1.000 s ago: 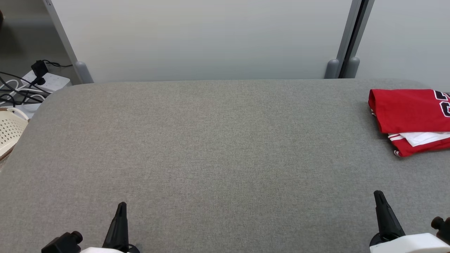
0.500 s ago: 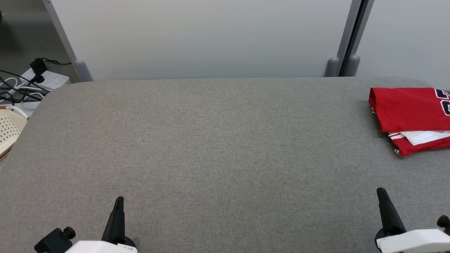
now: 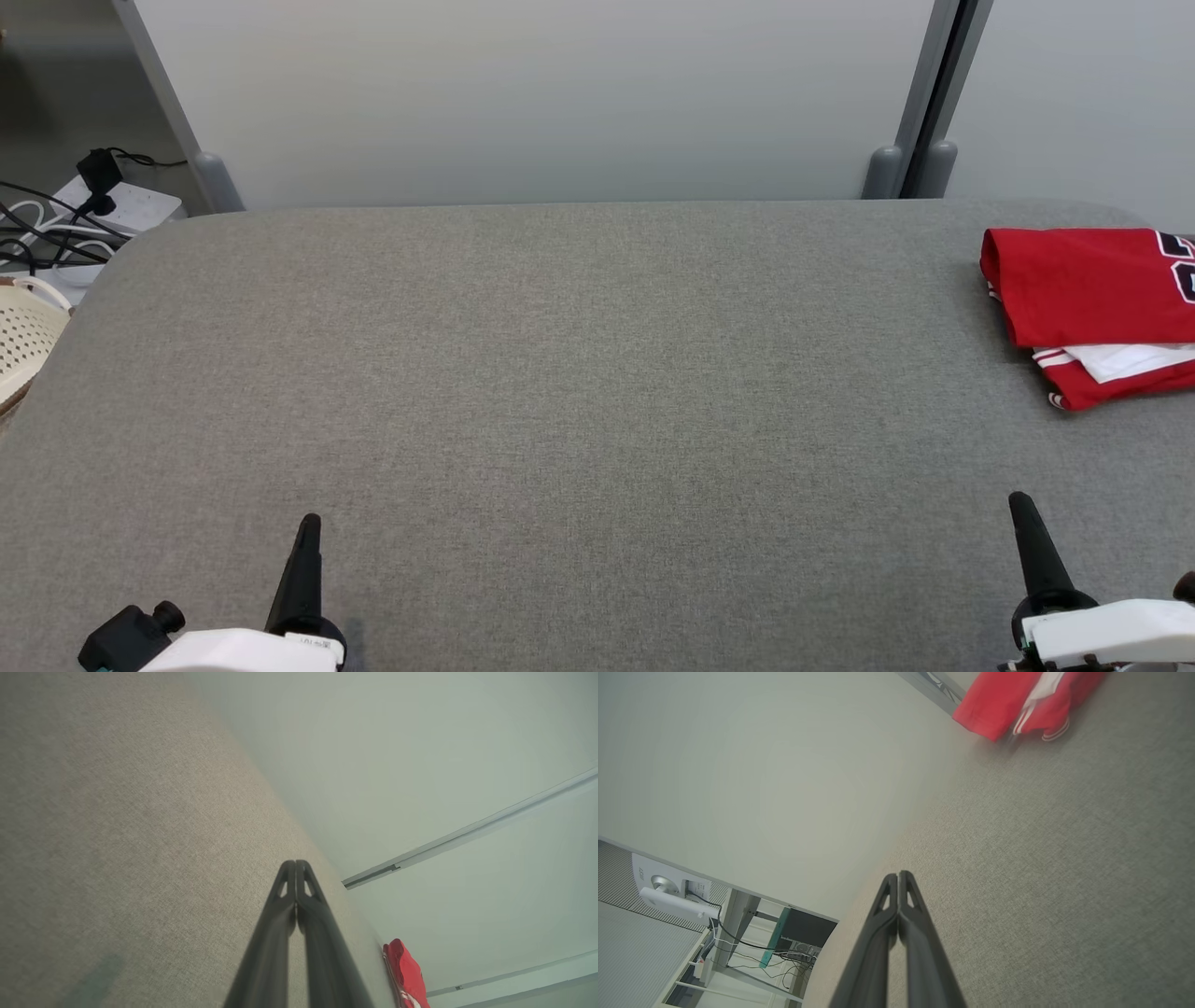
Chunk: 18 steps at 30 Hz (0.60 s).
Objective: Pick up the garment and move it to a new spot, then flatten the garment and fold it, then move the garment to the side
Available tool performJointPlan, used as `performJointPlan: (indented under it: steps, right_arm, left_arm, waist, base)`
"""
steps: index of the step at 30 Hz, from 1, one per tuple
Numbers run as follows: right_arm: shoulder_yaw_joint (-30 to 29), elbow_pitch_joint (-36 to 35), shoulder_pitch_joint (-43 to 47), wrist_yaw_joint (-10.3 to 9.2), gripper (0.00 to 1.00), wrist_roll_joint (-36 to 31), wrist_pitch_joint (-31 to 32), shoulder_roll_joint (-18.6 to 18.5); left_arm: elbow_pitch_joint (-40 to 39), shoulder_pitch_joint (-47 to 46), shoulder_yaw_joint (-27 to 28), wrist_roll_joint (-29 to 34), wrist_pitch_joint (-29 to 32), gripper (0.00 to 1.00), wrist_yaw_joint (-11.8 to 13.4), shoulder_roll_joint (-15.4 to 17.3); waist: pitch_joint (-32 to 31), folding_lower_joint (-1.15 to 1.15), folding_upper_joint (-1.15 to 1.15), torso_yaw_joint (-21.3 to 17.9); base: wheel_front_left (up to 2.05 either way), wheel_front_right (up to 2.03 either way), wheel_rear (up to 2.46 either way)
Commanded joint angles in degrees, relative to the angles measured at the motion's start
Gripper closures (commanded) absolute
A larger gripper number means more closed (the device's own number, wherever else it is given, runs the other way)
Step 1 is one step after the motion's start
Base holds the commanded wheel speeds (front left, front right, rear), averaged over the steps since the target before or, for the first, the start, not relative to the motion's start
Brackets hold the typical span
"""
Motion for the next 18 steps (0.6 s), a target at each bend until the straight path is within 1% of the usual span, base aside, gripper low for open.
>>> performJointPlan:
  steps: [1, 18]
  right_arm:
    - [0.22, -0.99, -2.74, 0.0, 1.0, 2.28, 0.73, -0.51]
    - [-1.22, -0.17, -4.14, 0.0, 1.0, 12.26, 3.4, -0.29]
  left_arm:
    - [-1.06, -3.49, 1.73, -2.34, 0.45, 1.0, -0.79, 0.87]
    - [0.21, -5.44, 3.3, -12.98, 3.16, 1.0, -2.13, 0.94]
  waist:
    - [0.06, 0.0, 0.0, -0.01]
    - [0.55, 0.0, 0.0, -0.06]
  base:
    - [0.0, 0.0, 0.0]
    - [0.0, 0.0, 0.0]
